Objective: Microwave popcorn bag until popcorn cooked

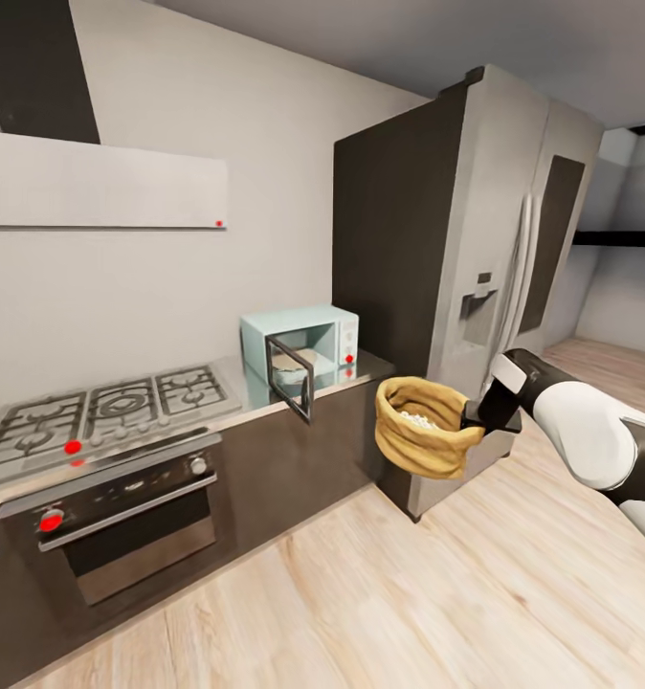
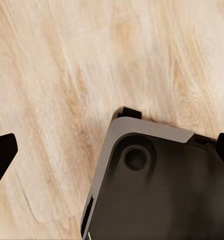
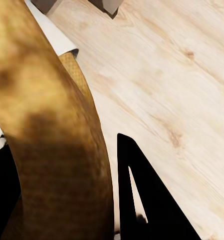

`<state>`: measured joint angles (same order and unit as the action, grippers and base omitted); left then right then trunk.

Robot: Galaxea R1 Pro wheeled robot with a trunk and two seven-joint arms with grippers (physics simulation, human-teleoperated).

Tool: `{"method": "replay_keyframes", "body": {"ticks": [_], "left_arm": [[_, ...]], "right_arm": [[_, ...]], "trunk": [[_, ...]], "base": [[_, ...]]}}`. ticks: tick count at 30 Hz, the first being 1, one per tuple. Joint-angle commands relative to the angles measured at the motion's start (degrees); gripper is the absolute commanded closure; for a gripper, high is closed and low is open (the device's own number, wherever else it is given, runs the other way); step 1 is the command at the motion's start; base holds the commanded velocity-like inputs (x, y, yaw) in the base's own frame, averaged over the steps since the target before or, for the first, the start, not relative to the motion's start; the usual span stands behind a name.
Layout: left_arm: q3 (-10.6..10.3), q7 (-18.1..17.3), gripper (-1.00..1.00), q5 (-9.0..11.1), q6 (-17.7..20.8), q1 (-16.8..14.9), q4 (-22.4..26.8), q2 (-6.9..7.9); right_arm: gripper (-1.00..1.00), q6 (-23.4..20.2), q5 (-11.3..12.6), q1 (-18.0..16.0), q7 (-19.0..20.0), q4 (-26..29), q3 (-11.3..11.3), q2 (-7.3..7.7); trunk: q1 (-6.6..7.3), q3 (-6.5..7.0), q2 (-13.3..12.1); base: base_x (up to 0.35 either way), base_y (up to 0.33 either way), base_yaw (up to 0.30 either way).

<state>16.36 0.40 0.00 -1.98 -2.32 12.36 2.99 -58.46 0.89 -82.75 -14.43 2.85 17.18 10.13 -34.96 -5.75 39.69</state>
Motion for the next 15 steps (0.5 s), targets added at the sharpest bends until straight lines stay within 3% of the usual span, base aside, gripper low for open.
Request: {"method": "replay_keyframes", "body": {"ticks": [1, 15], "left_arm": [[0.1, 0.0, -1.00, 0.0, -0.2, -0.1, -0.1, 0.00], [0.1, 0.0, -1.00, 0.0, -0.2, -0.1, -0.1, 0.00]], "right_arm": [[1.00, -0.1, 0.2, 0.0, -0.4, 0.0, 0.5, -0.01], [1.00, -0.3, 0.2, 0.0, -0.4, -1.2, 0.8, -0.02]], "trunk": [[-0.05, -0.10, 0.1], [-0.05, -0.10, 0.1]], "base": [[0.340, 0.000, 0.000], [0.340, 0.000, 0.000]]}}
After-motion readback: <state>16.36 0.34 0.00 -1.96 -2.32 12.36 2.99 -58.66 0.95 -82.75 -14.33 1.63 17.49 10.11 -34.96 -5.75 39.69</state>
